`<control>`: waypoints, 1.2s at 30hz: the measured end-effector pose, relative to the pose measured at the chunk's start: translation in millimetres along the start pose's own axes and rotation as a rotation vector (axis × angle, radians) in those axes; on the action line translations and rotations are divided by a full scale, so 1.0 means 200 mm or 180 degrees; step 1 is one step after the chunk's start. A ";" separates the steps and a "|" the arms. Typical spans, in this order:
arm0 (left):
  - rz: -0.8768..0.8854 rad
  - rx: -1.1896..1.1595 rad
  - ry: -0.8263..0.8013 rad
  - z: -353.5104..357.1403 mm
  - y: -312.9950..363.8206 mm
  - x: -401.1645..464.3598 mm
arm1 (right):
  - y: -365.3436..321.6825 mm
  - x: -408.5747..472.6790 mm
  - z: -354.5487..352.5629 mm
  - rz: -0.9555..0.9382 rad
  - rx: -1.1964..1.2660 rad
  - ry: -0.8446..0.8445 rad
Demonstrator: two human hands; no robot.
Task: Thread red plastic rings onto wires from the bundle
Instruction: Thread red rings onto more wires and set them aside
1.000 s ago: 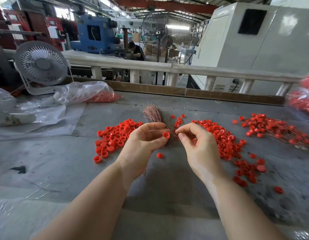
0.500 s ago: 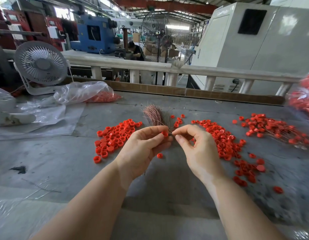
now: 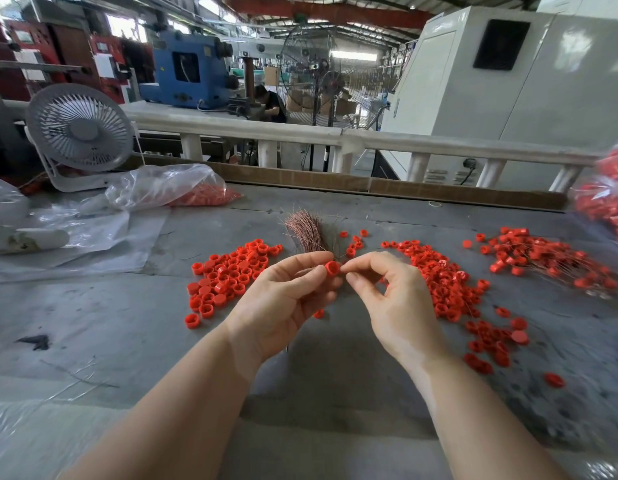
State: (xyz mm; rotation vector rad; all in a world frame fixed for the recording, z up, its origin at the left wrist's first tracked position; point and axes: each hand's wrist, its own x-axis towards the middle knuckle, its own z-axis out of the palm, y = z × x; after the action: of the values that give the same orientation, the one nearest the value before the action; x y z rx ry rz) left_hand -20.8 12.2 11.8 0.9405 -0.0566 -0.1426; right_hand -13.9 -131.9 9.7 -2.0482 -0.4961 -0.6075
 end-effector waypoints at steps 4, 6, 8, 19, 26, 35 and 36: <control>0.0023 -0.0063 0.0050 0.00 0.00 0.00 | 0.00 0.00 0.00 0.0006 -0.0002 0.0008; 0.0012 -0.0122 0.0034 0.00 0.00 0.00 | 0.00 0.00 0.00 0.0032 0.0022 0.0011; 0.0010 -0.0092 0.0019 0.00 0.00 0.00 | 0.00 0.00 0.00 0.0058 0.0035 0.0009; 0.0003 -0.0112 0.0036 -0.01 -0.01 0.01 | -0.01 0.00 0.00 0.0022 0.0002 0.0008; -0.0033 0.0102 0.0039 -0.01 0.00 0.00 | -0.02 0.00 0.00 0.0015 0.0014 -0.0002; -0.0093 -0.0037 0.0057 0.00 0.00 -0.01 | -0.02 0.00 0.00 -0.0062 0.0083 0.0175; -0.0090 -0.0093 0.0051 0.00 0.00 -0.01 | -0.02 0.00 0.00 -0.0069 0.0079 0.0180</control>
State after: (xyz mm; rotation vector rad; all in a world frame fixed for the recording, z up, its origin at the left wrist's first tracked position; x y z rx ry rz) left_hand -21.7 12.7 12.2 0.9135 -0.0265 -0.1617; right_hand -15.5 -130.7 11.9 -1.9988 -0.4908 -0.6671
